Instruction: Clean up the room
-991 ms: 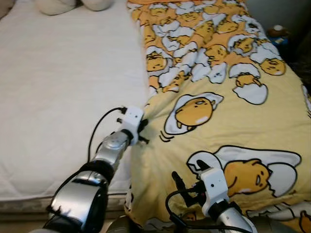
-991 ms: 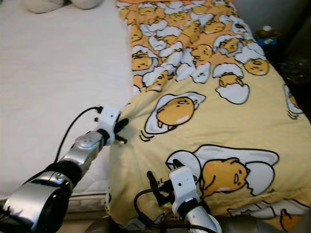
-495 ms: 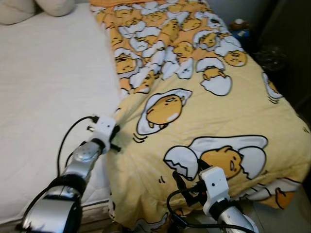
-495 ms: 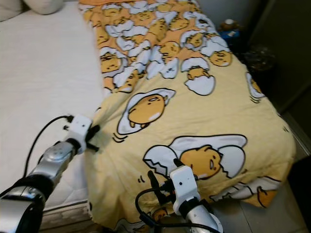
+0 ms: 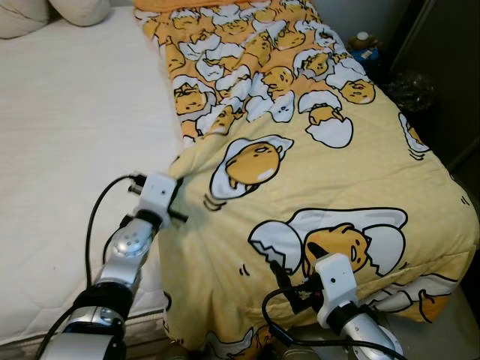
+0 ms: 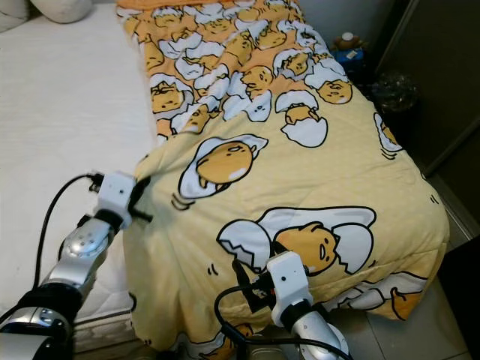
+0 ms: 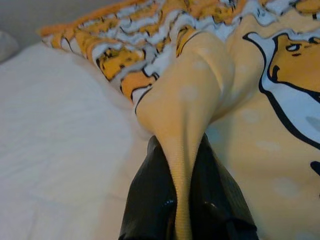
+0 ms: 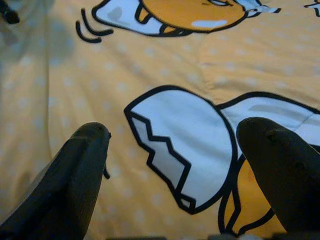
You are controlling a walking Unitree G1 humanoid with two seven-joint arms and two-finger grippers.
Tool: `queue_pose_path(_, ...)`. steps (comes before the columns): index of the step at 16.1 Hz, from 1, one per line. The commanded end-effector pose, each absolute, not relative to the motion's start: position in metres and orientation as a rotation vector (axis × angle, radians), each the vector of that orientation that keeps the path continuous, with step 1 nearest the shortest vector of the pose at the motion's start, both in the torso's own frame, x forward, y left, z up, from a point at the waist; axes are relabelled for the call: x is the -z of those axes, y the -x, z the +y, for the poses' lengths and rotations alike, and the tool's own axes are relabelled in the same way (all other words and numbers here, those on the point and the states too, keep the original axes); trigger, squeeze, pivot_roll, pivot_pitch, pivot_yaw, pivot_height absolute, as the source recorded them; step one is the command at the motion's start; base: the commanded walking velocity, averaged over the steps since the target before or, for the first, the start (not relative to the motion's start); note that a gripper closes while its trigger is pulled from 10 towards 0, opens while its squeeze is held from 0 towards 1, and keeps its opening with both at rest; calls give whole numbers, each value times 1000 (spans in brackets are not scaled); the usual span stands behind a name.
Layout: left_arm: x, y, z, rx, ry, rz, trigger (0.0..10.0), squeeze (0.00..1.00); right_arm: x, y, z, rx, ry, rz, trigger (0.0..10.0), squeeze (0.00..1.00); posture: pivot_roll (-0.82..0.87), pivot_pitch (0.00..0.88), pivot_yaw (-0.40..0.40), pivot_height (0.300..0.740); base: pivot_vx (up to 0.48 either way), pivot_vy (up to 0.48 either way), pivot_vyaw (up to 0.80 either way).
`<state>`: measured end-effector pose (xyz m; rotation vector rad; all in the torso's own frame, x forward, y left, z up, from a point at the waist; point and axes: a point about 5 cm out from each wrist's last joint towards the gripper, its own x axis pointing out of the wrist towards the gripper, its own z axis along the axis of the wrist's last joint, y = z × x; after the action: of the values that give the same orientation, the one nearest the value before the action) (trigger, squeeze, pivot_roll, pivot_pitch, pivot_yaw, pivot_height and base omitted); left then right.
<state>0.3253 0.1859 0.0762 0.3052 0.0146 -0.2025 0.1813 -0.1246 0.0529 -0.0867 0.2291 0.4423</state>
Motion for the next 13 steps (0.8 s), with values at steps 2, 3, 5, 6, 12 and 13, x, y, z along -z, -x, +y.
queue_pose_path(2, -105, -334, 202, 57, -262, -114, 0, 0, -51, -182, -126, -448, 86, 228, 10000, 0, -117, 45, 5, 740, 0, 0, 0)
queue_pose_path(3, -111, -335, 202, 34, -262, -140, 0, 0, -51, -184, -127, -448, 88, 227, 10000, 0, -117, 43, 5, 740, 0, 0, 0)
queue_pose_path(5, -123, -335, 200, 18, -279, -199, 0, 0, -52, -185, -127, -450, 90, 223, 10000, 0, -117, 38, 4, 740, 0, 0, 0)
queue_pose_path(6, -125, -335, 198, 25, -300, -217, 0, 0, -52, -186, -127, -451, 91, 222, 10000, 0, -114, 35, 4, 740, 0, 0, 0)
queue_pose_path(12, -90, -320, 193, 35, -384, -48, 10000, 0, -50, -187, -127, -462, 92, 226, 10000, 0, -106, 41, -2, 740, 0, 0, 0)
queue_pose_path(13, -89, -318, 194, 17, -391, -49, 10000, 0, -50, -187, -128, -462, 92, 227, 10000, 0, -106, 43, -3, 740, 0, 0, 0)
